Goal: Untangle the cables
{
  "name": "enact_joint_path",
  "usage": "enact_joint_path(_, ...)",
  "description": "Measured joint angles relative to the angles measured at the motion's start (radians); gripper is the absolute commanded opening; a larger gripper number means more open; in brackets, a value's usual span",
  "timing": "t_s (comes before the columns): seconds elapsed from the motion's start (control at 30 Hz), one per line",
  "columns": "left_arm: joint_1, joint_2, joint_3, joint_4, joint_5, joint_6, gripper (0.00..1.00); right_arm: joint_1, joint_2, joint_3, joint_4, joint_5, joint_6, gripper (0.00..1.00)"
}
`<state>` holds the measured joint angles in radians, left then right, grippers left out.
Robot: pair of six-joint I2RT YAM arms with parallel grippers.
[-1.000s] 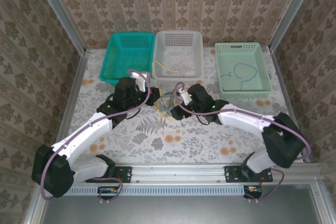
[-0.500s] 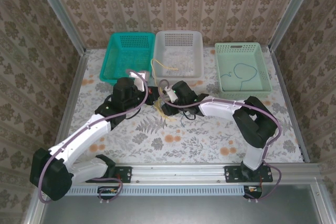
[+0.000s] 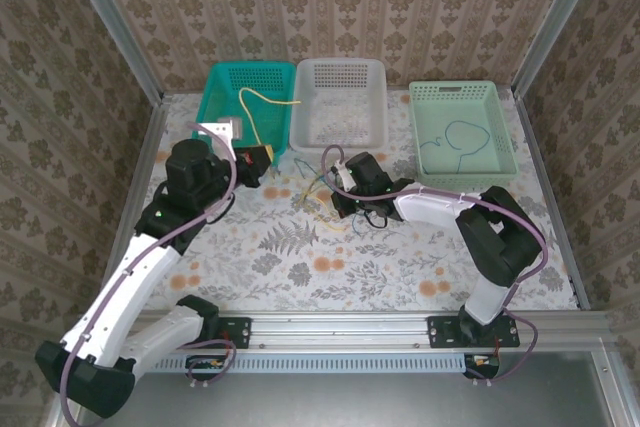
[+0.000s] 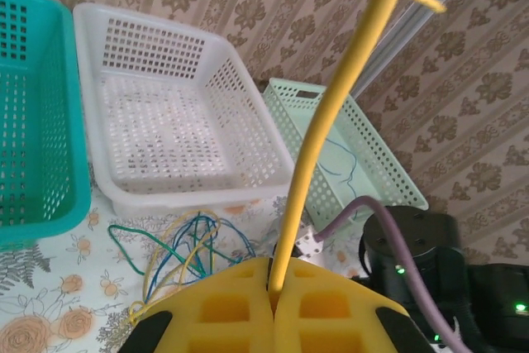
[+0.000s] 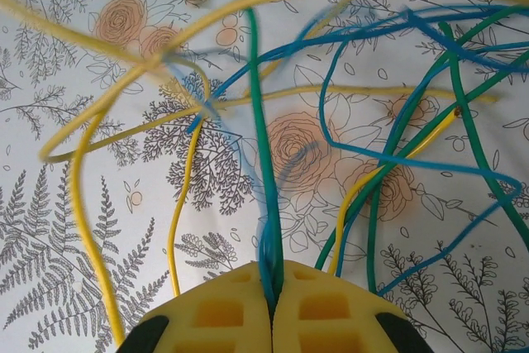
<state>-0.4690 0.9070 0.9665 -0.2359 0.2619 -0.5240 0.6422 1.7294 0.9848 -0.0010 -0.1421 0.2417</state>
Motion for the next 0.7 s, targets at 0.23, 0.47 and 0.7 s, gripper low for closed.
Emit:
enact_joint_path(0.23, 0.106, -0.039, 0.108, -0.095, -0.003, -0.004, 0.04, 0.000, 0.001, 0.000, -0.022, 0.027, 0.016, 0.02)
enact_joint_path(0.47, 0.210, -0.019, 0.199, -0.113, 0.020, -0.011, 0.05, 0.000, 0.001, -0.023, -0.032, 0.053, 0.025, 0.07)
enact_joint_path(0.7, 0.261, 0.095, 0.201, -0.108, 0.072, 0.001, 0.04, 0.000, -0.002, -0.031, -0.032, 0.055, 0.035, 0.57)
